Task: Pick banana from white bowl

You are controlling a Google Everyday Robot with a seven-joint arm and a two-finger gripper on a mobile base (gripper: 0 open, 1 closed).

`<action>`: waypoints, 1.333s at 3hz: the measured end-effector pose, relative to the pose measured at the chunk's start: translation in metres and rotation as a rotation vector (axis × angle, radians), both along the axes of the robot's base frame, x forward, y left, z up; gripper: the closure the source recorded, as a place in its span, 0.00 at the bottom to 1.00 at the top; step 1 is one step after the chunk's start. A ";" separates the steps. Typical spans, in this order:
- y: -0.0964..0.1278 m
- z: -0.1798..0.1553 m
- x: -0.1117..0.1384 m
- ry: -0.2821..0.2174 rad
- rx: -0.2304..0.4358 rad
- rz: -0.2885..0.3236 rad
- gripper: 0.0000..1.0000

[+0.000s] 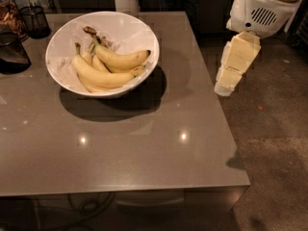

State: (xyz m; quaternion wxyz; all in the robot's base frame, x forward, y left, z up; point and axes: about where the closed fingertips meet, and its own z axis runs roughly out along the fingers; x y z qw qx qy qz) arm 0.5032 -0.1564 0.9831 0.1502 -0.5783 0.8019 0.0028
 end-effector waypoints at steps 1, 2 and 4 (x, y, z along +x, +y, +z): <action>0.040 0.012 0.015 -0.019 0.025 0.024 0.00; 0.093 0.021 0.040 -0.011 0.017 0.059 0.00; 0.153 0.032 0.069 -0.047 0.048 0.137 0.00</action>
Offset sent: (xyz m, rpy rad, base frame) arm 0.0548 0.1497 0.0277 -0.0333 0.0633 0.1126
